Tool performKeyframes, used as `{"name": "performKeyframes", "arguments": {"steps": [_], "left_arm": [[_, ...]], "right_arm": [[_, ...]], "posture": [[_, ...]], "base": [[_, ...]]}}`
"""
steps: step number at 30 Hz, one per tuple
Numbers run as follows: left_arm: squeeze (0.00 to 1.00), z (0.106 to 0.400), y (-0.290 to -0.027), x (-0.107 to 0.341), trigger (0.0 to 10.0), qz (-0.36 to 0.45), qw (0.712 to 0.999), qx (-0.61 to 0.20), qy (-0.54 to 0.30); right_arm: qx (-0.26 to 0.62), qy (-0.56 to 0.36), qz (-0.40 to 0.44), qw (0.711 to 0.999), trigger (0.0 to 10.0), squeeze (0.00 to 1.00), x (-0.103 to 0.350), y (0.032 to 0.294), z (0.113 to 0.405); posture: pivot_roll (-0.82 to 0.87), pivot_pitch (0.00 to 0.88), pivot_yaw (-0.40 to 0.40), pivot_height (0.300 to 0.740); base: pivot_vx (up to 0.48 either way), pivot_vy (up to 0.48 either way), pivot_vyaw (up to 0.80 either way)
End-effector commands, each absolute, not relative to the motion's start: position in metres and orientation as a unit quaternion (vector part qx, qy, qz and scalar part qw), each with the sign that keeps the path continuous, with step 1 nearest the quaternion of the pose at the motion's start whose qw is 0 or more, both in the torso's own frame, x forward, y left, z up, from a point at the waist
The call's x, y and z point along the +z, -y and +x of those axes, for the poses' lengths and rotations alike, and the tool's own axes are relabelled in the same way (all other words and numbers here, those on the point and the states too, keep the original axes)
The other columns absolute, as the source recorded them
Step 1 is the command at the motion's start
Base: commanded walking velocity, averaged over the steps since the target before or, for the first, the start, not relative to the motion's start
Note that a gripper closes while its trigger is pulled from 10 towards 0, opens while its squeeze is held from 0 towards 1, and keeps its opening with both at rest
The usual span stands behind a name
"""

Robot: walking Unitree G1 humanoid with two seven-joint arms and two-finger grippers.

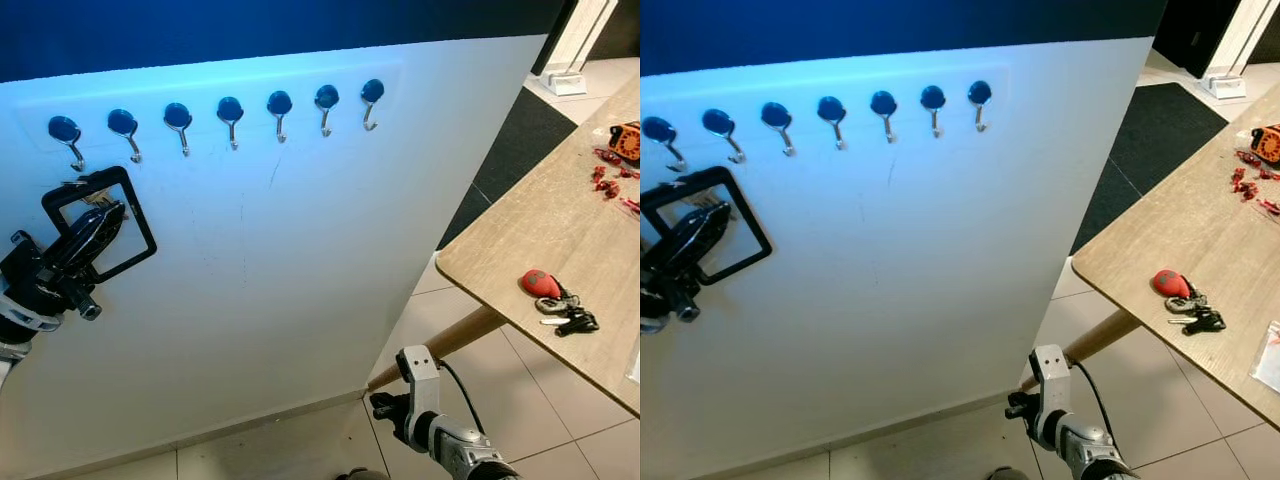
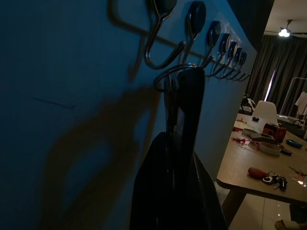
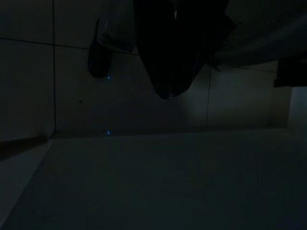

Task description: Hang keys on a hook

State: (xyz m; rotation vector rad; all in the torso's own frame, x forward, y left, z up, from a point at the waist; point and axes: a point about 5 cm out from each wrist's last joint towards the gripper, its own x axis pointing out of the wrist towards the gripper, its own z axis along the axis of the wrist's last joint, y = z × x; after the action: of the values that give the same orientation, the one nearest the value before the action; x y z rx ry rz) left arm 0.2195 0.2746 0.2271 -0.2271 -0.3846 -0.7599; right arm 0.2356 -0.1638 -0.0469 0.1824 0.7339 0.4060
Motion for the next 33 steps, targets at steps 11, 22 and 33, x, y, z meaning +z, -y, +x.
{"name": "performKeyframes", "arguments": {"steps": [11, 22, 33], "left_arm": [[0.00, 0.211, -0.277, 0.235, 10.0, -0.081, 0.901, -0.383, 0.186], [0.00, 0.206, -0.278, 0.245, 10.0, -0.066, 0.900, -0.383, 0.200], [0.00, 0.213, -0.269, 0.240, 10.0, -0.060, 0.904, -0.379, 0.190]], "right_arm": [[0.215, -0.344, 0.102, 0.908, 10.0, 0.00, -0.045, 0.160, 0.237], [0.562, -0.110, 0.214, 0.791, 10.0, 0.00, 0.064, 0.109, 0.281], [0.725, 0.031, 0.196, 0.660, 0.0, 0.00, 0.157, 0.055, 0.265]], "posture": [[-0.01, 0.091, -0.007, 0.740], [-0.01, 0.090, -0.012, 0.740], [-0.01, 0.086, -0.014, 0.740]], "base": [[0.000, 0.000, 0.00], [0.000, 0.000, 0.00], [0.000, 0.000, 0.00]]}}
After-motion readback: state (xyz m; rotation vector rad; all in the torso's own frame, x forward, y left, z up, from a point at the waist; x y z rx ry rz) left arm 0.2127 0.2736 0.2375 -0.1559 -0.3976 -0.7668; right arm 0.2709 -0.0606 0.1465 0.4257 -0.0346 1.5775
